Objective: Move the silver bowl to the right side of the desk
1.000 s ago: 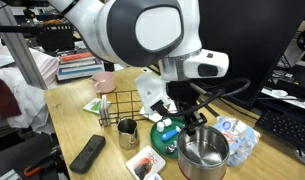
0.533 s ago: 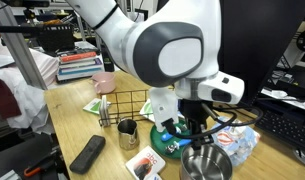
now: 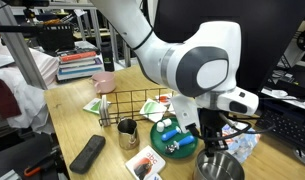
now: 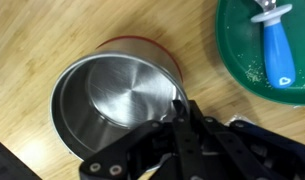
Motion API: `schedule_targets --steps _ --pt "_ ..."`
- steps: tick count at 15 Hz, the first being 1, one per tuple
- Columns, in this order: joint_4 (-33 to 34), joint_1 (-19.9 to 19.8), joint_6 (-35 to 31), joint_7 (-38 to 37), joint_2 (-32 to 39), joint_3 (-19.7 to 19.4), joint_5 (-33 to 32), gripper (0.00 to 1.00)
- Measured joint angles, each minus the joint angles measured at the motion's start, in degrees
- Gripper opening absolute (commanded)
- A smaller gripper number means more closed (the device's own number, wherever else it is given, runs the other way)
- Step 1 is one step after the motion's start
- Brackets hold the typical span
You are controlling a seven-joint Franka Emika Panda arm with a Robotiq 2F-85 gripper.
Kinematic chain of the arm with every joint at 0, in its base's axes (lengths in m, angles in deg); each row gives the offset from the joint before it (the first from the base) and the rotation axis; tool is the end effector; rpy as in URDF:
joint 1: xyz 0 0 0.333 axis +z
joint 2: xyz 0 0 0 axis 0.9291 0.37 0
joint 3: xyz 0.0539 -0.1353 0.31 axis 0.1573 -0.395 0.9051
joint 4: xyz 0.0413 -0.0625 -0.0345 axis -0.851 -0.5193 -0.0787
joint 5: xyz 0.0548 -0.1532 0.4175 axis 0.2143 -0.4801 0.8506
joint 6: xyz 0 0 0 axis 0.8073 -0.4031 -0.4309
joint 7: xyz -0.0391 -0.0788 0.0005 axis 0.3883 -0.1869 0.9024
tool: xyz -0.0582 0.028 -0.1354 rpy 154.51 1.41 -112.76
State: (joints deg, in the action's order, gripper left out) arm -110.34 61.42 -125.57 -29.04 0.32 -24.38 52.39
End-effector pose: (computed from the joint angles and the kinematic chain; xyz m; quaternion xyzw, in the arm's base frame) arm 0.6102 -0.2338 0.1708 0.9476 -0.2990 0.0325 0.1074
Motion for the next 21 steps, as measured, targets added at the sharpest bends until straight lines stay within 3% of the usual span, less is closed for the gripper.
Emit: schedule_targets --steps 1,2,4,12,14,21 --pt "1.27 0.27 0.95 0.0 0.94 0.0 0.51 0.04" --pt "2.38 0.51 1.9 0.0 1.63 0.0 0.91 0.28" --pt "4.17 0.87 3.36 0.0 2.56 0.0 1.56 0.38" --pt "7.11 0.92 8.05 0.9 1.72 0.02 4.33 0.95" --pt "5.55 0.87 8.77 3.14 -0.53 0.03 4.39 1.0" --pt "-6.18 0.97 9.78 10.92 -15.07 1.56 4.61 1.0"
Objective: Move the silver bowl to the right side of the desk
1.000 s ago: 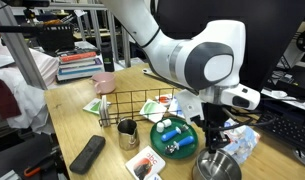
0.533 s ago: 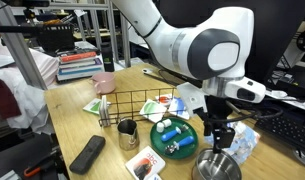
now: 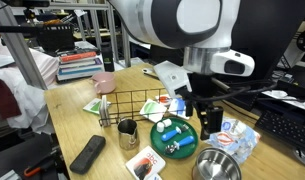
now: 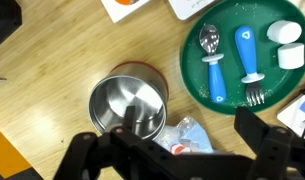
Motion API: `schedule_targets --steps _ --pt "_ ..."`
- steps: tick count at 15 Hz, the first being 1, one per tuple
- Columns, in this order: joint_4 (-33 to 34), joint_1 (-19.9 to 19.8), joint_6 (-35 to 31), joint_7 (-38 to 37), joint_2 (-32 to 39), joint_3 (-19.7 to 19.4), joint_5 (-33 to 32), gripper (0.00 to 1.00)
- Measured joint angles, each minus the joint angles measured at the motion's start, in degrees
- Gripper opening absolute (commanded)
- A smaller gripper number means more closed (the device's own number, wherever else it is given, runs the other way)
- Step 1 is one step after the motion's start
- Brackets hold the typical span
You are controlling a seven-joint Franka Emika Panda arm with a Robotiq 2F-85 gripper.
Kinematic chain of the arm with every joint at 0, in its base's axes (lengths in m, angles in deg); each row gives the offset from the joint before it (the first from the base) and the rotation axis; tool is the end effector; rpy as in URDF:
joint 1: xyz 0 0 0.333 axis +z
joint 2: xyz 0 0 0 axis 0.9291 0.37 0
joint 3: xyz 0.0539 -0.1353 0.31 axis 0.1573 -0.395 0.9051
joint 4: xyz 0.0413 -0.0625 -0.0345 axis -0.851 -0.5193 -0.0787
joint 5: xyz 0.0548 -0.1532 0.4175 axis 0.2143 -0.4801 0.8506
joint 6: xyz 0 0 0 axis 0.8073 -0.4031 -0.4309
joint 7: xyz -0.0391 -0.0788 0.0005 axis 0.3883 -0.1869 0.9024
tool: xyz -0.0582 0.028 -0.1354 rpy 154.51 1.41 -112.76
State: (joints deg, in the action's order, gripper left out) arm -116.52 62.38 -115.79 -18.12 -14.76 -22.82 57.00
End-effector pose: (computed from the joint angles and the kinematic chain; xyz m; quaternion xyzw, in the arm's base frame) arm 0.5809 -0.1950 0.2672 0.9699 -0.2351 0.0173 0.0609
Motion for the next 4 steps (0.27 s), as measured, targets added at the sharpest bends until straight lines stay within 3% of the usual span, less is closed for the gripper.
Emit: schedule_targets --steps 4 --pt "-0.98 0.0 0.0 0.35 -0.59 0.01 0.0 1.0"
